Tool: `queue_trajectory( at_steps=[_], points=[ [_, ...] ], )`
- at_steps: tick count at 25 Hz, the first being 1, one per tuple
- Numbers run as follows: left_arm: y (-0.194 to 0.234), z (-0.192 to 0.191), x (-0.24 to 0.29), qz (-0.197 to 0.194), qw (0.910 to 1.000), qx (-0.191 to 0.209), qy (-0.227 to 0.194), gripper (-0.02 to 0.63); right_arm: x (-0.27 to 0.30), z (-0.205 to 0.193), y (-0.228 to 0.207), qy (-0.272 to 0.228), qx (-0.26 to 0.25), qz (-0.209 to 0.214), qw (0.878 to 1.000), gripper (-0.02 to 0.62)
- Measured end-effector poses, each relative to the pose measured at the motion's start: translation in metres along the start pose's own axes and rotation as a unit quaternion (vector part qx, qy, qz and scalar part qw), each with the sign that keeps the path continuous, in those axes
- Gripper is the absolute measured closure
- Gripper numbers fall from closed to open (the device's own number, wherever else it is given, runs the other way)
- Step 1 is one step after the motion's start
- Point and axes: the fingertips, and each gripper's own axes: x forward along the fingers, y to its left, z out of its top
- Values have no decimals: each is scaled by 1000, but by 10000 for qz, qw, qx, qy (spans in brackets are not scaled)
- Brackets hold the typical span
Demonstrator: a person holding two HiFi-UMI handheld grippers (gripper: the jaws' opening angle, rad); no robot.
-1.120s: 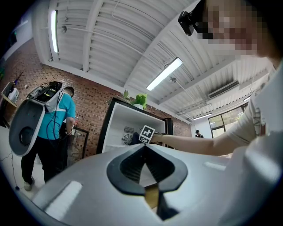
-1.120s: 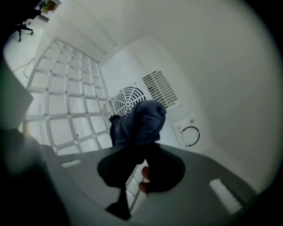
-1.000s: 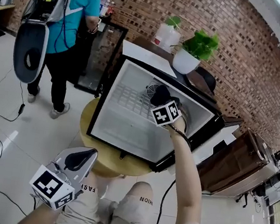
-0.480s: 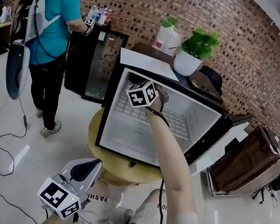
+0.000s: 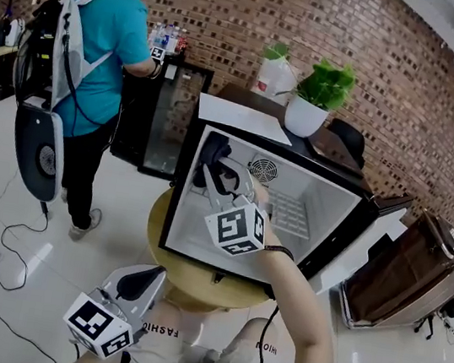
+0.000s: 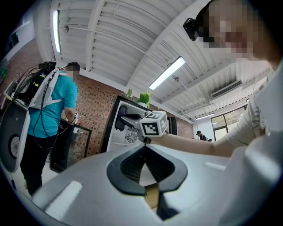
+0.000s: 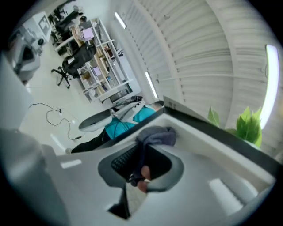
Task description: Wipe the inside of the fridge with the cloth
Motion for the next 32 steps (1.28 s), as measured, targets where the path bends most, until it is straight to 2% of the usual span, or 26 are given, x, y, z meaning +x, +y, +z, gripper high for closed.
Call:
queue_trajectory(
  at_steps=[2, 3, 5, 7, 9, 13, 17, 20, 23, 28, 32],
  points=[
    [-3, -1, 1, -16, 10000, 19, 20, 604, -8, 4, 1, 6, -98, 31, 9999, 549],
    [-5, 0, 2, -27, 10000, 26, 25, 604, -9, -2, -5, 154, -105, -80, 9998, 549],
    [-7, 1, 4, -43, 10000, 48, 20, 604, -11, -32, -26, 671, 133, -459, 9966, 549],
    [-8, 6, 3, -35, 10000, 88, -8, 604, -11, -71, -49, 1263, 454, -814, 9876, 549],
    [-6, 9, 0, -1, 9999, 98, -34, 604, -3, -100, -61, 1711, 439, -957, 9796, 549],
    [-2, 11, -3, 39, 10000, 35, -20, 604, 40, -124, -62, 2183, 176, -631, 9737, 549],
    [-6, 8, -1, -35, 10000, 30, -23, 604, 82, -143, -49, 2457, 356, -220, 9685, 549],
    [-8, 8, -2, -51, 10000, 23, -50, 604, 100, -148, -37, 2462, 444, -19, 9682, 549],
    [-8, 10, -2, -69, 9999, 23, -74, 604, 98, -137, -28, 2269, 400, 206, 9729, 549],
    [-8, 9, 1, -73, 9999, 50, -56, 604, 65, -93, -4, 1789, -33, 525, 9825, 549],
    [-9, 7, 1, -96, 9999, 73, -17, 604, 38, -55, 12, 1405, 3, 650, 9879, 549]
  ],
)
